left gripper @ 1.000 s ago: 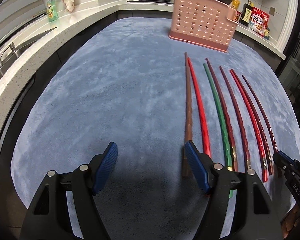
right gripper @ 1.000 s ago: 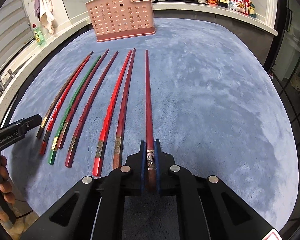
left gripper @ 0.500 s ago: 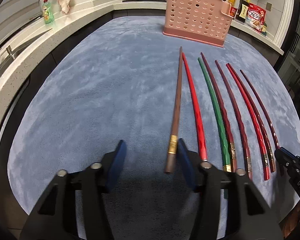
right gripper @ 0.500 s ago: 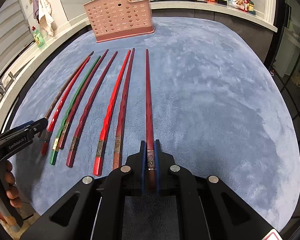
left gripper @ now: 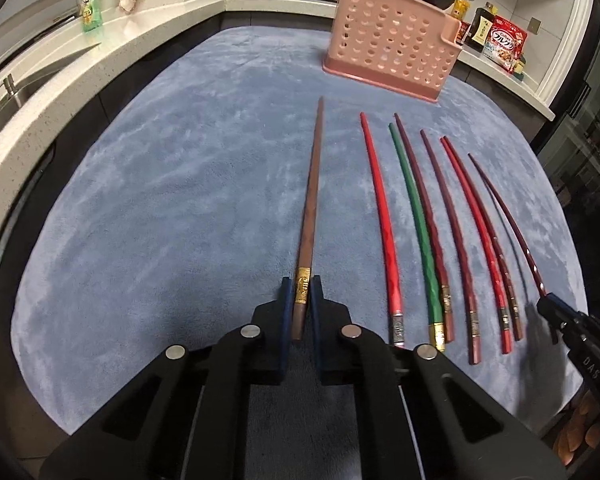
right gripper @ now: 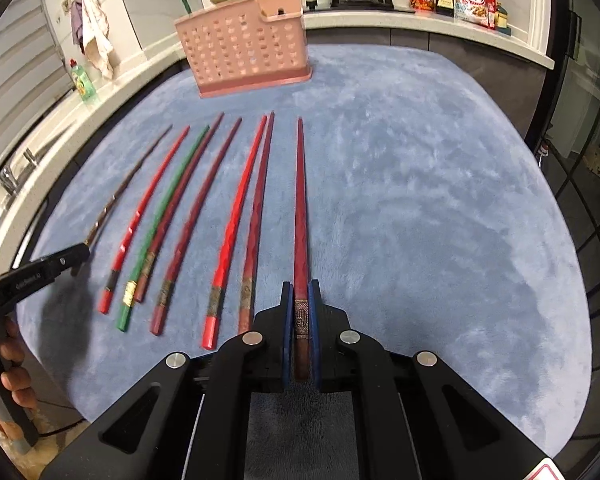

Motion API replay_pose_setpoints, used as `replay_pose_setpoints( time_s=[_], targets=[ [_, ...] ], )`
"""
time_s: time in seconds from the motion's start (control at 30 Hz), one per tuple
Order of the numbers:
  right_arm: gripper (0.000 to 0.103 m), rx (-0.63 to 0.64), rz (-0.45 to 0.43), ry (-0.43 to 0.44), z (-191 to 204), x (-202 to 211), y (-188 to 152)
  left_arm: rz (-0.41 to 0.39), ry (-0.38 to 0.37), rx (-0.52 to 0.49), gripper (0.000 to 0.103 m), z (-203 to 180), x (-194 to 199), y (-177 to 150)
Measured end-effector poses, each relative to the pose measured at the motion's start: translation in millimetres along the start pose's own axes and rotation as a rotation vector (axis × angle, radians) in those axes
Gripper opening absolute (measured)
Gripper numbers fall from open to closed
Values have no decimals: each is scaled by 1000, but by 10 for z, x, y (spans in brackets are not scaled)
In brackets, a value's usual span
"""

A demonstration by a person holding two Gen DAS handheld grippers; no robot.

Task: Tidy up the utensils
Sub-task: 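Grasp the brown chopstick with the left tool while the right tool grasps a dark red chopstick, then carry both chopsticks upright and lower them into the pink holder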

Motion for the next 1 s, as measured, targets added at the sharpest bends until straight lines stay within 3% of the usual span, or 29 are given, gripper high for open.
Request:
replay_pose_setpoints(
  time_s=[0.37, 0.6, 1.0],
  targets=[
    [7, -14, -217, 21, -35, 587, 903, -113, -32, 19, 8, 10, 477, 655],
    [7, -21, -333, 56, -77, 792, 1624, -228, -43, 8, 7, -2, 728, 1425],
    [7, -19, -453, 132, 56, 734, 2705, -386, -107, -7, 7, -248, 952, 2828]
  ],
)
Point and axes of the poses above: each gripper's, at about its wrist camera, not at the fingertips, and x roughly against the way its jaws point, z to its left, y to its top, the point moved 7 cm from there along -x, roughly the way its jaws point, and after that the axes turned 13 degrees about -z, right-handed, at the moved point
